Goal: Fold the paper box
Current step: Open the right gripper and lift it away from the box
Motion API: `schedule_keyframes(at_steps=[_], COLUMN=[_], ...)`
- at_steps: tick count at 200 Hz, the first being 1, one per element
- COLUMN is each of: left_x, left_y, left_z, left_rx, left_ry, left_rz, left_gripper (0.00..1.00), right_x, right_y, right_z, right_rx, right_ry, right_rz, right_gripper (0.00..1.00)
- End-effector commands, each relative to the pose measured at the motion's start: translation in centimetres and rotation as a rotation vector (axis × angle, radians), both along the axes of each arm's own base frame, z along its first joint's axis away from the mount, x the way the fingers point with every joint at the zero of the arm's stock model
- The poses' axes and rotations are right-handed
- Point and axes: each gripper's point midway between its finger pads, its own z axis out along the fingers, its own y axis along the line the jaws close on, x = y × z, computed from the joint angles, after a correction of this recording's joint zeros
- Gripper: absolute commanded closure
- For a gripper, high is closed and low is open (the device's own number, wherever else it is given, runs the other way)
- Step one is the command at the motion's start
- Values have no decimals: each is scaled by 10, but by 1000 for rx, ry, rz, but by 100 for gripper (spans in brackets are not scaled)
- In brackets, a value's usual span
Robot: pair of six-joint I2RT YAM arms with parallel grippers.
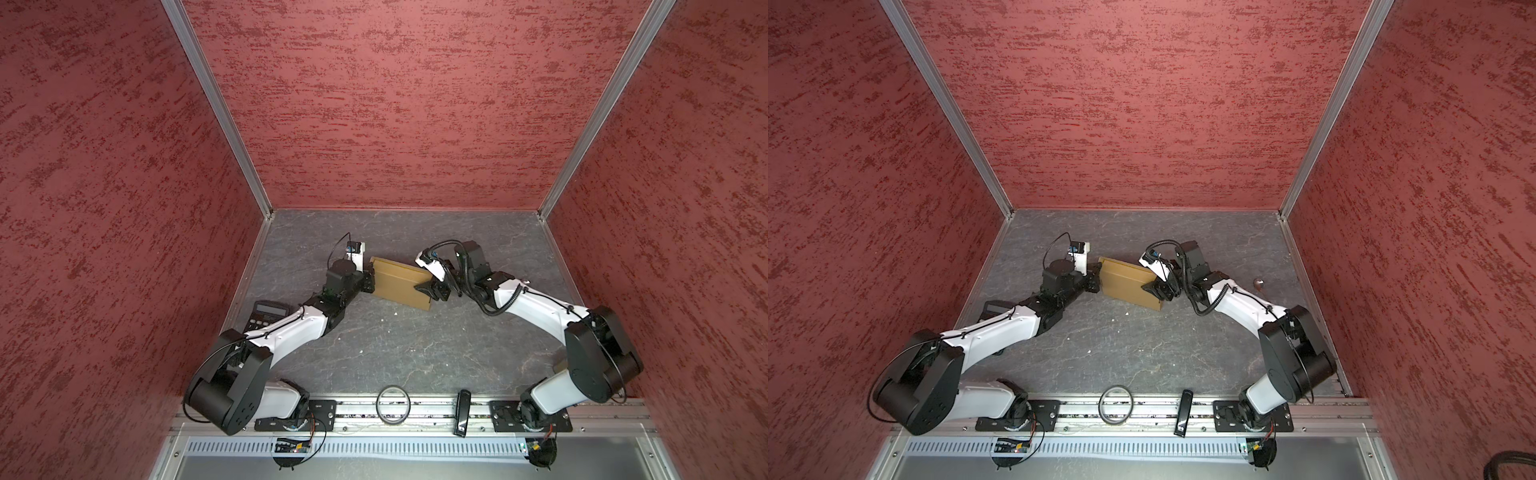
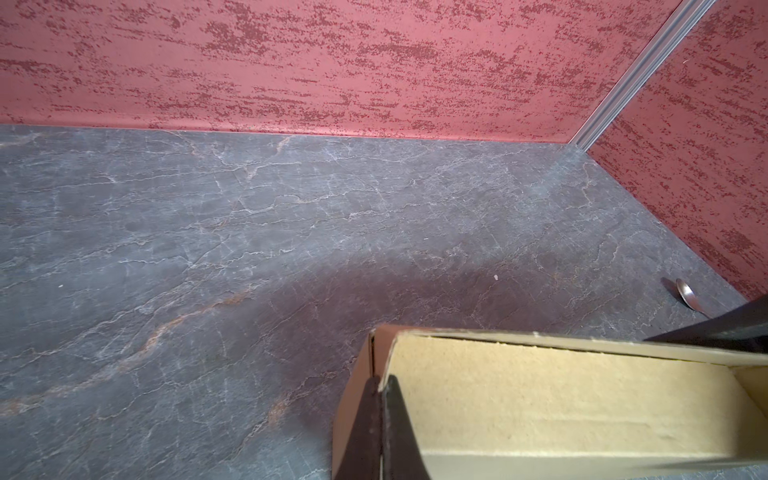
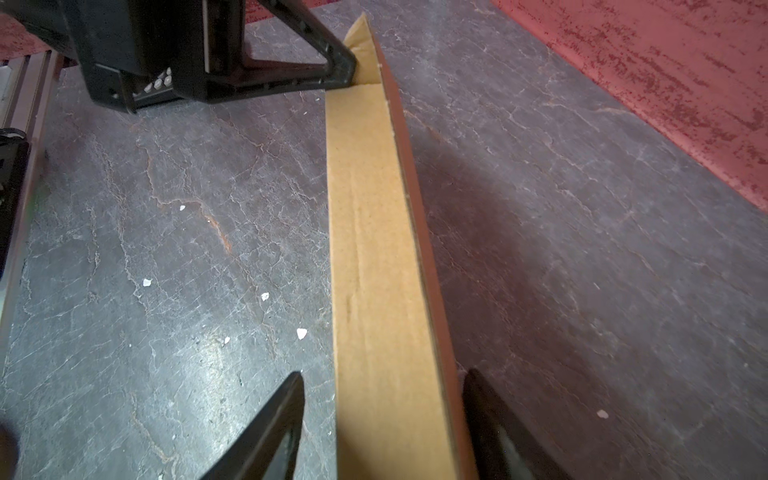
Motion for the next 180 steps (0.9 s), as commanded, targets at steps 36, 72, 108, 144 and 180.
schedule_keyframes(at_steps=[36, 72, 108, 144, 180], left_x=[-38, -38, -39, -40, -41], left_y=[19, 19, 19, 18, 18], left_z=[-85, -85, -84, -83, -82], left_rx=[149, 154, 154, 152, 158], left_ry=[272, 269, 264, 257, 251], left_rz=[12, 14, 14, 12, 12], left_gripper=[100, 100, 100, 100, 100], right_x=[-5, -6, -12, -14, -1], right_y=[-1, -3, -5, -16, -34], right_z=[25, 51, 90, 119, 132], right_rx=[39, 78, 160, 221, 260], right_ry=[-61, -107, -161, -189, -167], right_rz=[2, -13, -33, -108, -279], right_gripper=[38, 38, 38, 40, 51])
